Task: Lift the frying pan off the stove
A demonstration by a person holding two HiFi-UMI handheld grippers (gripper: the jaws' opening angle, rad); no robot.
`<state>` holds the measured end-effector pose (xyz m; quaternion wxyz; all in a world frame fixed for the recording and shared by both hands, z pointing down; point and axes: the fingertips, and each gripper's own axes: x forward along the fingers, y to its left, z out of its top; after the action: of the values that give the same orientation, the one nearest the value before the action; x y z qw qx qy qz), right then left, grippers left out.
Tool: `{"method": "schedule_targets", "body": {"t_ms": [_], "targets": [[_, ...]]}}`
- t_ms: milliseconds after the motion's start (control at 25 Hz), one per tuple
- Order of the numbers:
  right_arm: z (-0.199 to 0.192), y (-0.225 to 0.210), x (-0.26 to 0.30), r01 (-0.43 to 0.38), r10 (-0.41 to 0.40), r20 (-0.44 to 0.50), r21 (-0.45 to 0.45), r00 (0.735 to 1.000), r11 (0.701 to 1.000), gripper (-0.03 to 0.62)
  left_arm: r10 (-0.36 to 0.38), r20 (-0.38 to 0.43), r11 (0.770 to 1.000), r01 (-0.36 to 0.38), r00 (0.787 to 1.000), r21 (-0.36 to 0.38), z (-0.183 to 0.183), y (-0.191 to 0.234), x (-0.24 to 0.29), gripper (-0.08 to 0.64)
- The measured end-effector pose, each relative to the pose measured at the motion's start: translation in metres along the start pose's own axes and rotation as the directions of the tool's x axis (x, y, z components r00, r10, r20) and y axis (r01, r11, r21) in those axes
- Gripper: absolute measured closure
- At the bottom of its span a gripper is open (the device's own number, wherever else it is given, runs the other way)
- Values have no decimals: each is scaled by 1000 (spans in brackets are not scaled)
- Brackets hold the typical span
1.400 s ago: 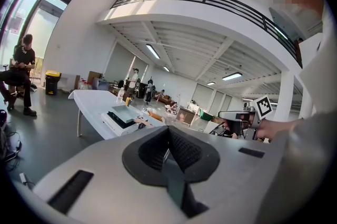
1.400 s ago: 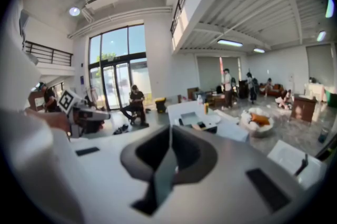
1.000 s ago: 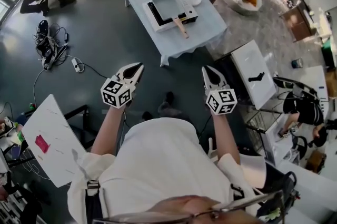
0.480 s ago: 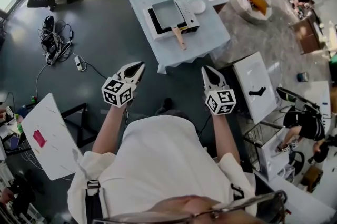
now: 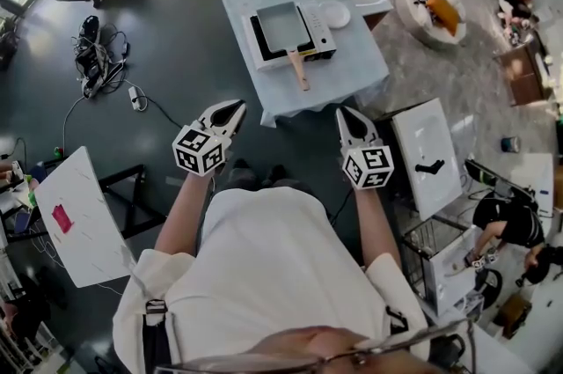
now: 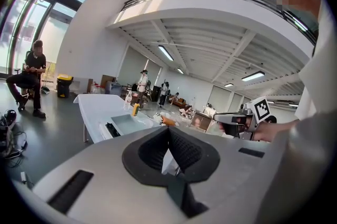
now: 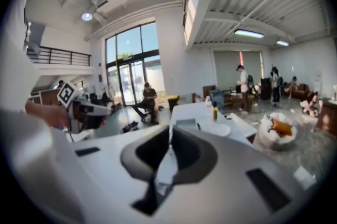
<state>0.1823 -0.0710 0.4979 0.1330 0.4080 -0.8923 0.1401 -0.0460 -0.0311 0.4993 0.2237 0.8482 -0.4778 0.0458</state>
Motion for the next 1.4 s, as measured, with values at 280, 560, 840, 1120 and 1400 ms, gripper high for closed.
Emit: {"method": "schedule_targets", "body": {"t_ms": [280, 560, 840, 1120, 1400], "targets": [[2, -10, 11, -9, 9, -13, 0, 1000, 1000, 557, 6, -5, 1000, -6, 1000, -2, 4, 5, 13, 531], [5, -19, 29, 3, -3, -27, 5, 1000, 1000, 557, -17, -23, 1000, 17, 1000, -1, 8, 19, 34, 531], [3, -24, 65, 14, -14, -54, 13, 998, 1000, 557, -48, -52, 999, 47, 997, -15, 8, 49, 62, 531], [4, -31, 102, 31, -28, -78, 42, 997, 999, 557, -101, -78, 994, 98, 992, -37, 14, 77, 95, 531], [0, -34, 142, -7, 13, -74, 86, 997, 996, 557, -160, -115, 983, 149, 980, -103, 4, 103, 137, 531]]}}
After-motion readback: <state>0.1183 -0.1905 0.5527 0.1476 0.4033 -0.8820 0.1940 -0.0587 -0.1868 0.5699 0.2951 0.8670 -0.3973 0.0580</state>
